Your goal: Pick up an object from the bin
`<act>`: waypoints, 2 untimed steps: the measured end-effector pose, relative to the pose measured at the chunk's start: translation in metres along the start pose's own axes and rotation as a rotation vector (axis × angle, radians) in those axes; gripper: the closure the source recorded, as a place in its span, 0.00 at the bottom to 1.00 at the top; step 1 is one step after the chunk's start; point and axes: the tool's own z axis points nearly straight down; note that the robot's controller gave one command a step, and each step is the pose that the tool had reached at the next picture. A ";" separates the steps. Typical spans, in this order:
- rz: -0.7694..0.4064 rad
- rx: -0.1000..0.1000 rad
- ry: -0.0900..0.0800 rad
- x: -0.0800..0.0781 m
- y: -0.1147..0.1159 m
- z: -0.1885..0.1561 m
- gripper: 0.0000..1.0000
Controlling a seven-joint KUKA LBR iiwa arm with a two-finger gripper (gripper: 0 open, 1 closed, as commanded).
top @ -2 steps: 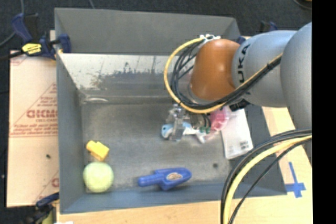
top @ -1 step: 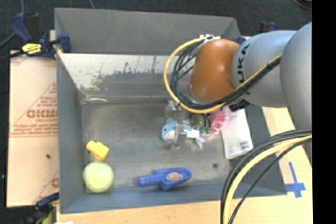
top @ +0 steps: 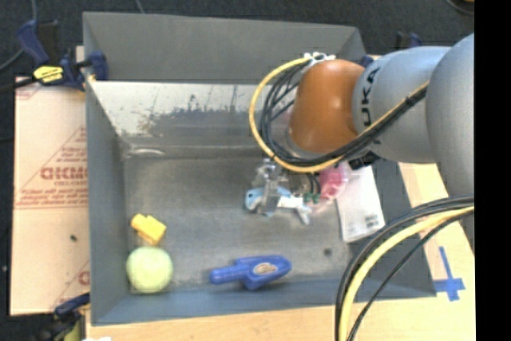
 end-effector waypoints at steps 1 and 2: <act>0.001 0.000 0.000 0.000 0.000 0.000 1.00; 0.001 -0.002 -0.010 -0.009 0.005 0.009 1.00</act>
Offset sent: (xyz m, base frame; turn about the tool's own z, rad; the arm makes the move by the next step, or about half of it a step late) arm 0.0071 0.0052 -0.0112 0.0020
